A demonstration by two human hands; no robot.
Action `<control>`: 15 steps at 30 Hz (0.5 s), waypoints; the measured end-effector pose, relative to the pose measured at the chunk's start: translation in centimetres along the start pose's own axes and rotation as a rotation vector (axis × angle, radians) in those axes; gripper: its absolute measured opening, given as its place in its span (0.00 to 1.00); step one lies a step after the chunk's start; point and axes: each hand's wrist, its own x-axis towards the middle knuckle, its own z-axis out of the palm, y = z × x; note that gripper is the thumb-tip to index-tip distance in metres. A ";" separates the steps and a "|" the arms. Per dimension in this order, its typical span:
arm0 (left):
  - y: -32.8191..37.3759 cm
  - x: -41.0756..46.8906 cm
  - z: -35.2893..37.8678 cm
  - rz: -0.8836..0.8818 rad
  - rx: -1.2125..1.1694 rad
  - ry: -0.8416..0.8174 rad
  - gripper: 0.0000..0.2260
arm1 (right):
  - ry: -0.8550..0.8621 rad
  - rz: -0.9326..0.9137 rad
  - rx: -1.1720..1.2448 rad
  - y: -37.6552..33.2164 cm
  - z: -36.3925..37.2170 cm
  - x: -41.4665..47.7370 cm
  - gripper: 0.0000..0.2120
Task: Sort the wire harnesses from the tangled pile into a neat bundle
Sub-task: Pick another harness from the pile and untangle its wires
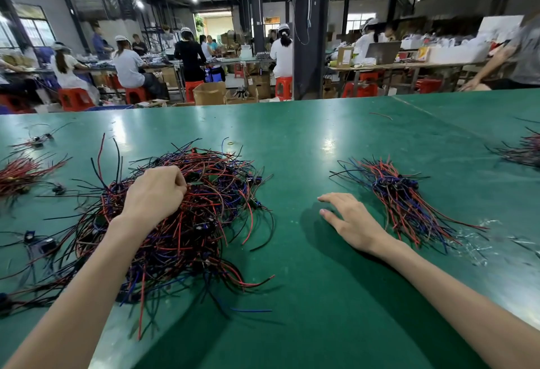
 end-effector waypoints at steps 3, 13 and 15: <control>0.1 1.0 -0.7 0.009 -0.094 0.064 0.03 | -0.013 0.018 0.009 0.0 0.0 0.1 0.16; 4.4 -0.5 -1.4 0.110 -0.720 -0.026 0.09 | 0.058 -0.033 0.040 -0.6 -0.3 -0.3 0.17; 6.2 -1.5 -0.7 0.180 -0.707 -0.068 0.08 | 0.122 -0.046 0.104 -0.9 -0.5 -0.5 0.17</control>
